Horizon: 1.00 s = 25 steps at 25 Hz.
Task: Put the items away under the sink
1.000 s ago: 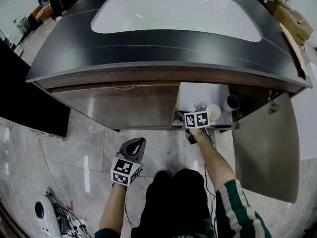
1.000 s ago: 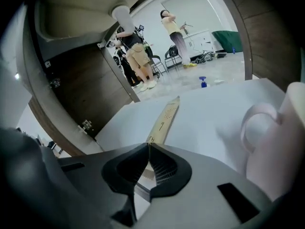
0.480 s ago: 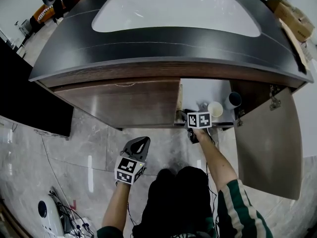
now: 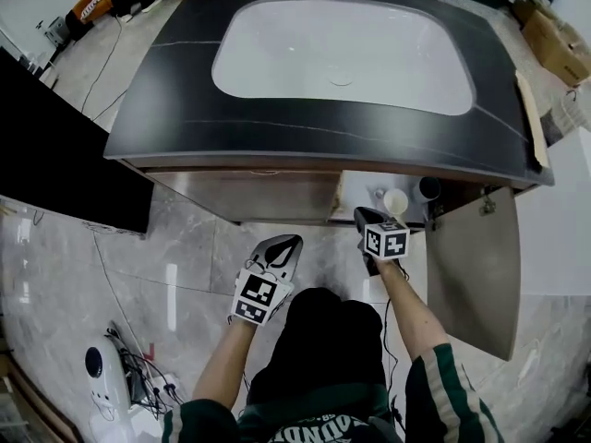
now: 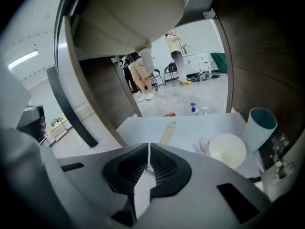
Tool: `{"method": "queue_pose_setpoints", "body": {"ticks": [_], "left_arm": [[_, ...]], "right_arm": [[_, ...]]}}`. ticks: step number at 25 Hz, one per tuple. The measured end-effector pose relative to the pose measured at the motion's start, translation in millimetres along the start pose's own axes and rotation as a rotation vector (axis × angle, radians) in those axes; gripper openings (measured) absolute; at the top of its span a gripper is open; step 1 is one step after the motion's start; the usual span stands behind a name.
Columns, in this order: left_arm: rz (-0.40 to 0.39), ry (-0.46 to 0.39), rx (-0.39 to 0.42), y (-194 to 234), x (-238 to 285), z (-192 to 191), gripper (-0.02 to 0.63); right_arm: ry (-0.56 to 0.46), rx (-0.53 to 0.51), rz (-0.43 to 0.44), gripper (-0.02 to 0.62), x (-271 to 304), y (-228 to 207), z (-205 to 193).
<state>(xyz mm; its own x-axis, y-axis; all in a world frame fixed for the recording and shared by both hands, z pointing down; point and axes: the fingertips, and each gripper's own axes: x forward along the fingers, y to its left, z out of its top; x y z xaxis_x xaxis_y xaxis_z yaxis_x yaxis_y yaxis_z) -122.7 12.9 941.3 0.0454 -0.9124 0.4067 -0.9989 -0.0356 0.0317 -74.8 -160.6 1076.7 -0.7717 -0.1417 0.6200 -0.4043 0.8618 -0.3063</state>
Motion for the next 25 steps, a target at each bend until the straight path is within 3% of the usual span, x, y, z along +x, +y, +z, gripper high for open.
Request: {"method": "queue_pose_setpoints", "body": {"ticks": [4,8,16,20,25], "left_arm": [[-0.031,0.011,0.015,-3.2,-24.0,78.5,0.011],[-0.049,0.045,-0.017,-9.3,-59.1,160.0,0.011],[-0.134,0.056,-0.042,-21.6,-104.4,342.4,0.011],[-0.185,0.030,-0.030,-29.0,-108.4,408.7,0.011],[-0.252,-0.017,0.010,-43.7,-90.6,465.6,0.011]], "right_arm": [[0.021,-0.081,-0.025,0.048,-59.3,38.0,33.1],[0.071,-0.042,0.011,0.048,-138.9,90.6,60.2],[0.104,-0.037,0.037,0.048,-288.7,166.3,179.4],[0.055,-0.057,0.021,0.048,-334.5,181.1,240.9],[-0.037,-0.054,-0.061,0.048,-365.3,158.1,298.6]]}}
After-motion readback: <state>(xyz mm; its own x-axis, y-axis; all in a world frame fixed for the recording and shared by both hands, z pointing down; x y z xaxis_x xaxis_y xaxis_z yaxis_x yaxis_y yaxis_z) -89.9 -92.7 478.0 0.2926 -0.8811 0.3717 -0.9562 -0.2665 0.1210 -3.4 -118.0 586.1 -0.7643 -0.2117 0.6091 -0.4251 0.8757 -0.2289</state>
